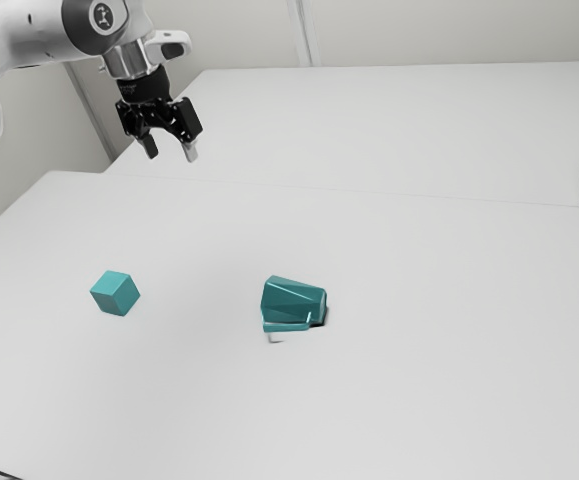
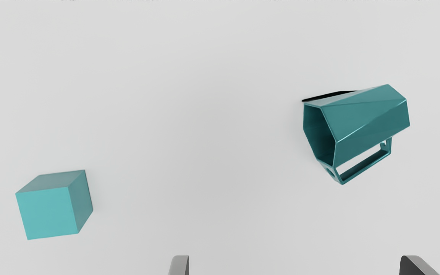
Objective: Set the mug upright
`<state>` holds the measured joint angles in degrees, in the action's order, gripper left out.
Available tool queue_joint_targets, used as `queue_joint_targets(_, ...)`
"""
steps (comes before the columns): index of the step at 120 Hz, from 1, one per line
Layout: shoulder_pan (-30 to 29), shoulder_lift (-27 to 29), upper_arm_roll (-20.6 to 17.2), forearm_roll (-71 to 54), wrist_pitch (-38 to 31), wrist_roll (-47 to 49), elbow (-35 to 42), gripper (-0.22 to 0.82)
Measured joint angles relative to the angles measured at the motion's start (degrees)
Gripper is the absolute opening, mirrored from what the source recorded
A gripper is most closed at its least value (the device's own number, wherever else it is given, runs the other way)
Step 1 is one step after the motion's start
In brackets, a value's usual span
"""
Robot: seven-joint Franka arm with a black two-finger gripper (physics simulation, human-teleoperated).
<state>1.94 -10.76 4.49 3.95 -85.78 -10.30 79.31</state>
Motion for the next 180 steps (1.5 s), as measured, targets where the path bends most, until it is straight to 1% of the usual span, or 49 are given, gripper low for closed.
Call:
queue_joint_targets(24,0.0,0.4,-0.1,0.1,-0.1,-0.2,0.0,0.60)
queue_joint_targets(34,-0.4,1.4,-0.1,0.5,0.0,-0.2,1.6,0.60)
queue_joint_targets(49,-0.5,6.6,-0.2,3.8,-0.7,-0.3,9.9,0.60)
queue_joint_targets(56,-0.8,8.0,-0.1,6.2,-1.1,-0.3,12.3,0.60)
queue_joint_targets(63,-1.1,9.8,0.0,9.4,-2.6,-0.5,16.7,0.60)
queue_joint_targets(77,-1.7,10.9,0.6,18.2,-6.7,-2.7,24.0,0.60)
queue_joint_targets(99,-3.5,8.8,0.9,31.0,-13.3,-9.1,32.5,0.60)
queue_joint_targets(116,-5.8,8.6,0.9,37.1,-19.7,-13.7,38.9,0.60)
queue_joint_targets(133,-7.0,6.4,0.9,40.8,-23.6,-17.4,40.2,0.60)
queue_joint_targets(152,-4.9,4.3,0.8,45.1,-27.2,-20.6,42.1,0.60)
queue_joint_targets(180,-4.2,0.8,0.7,49.8,-29.9,-24.1,42.5,0.60)
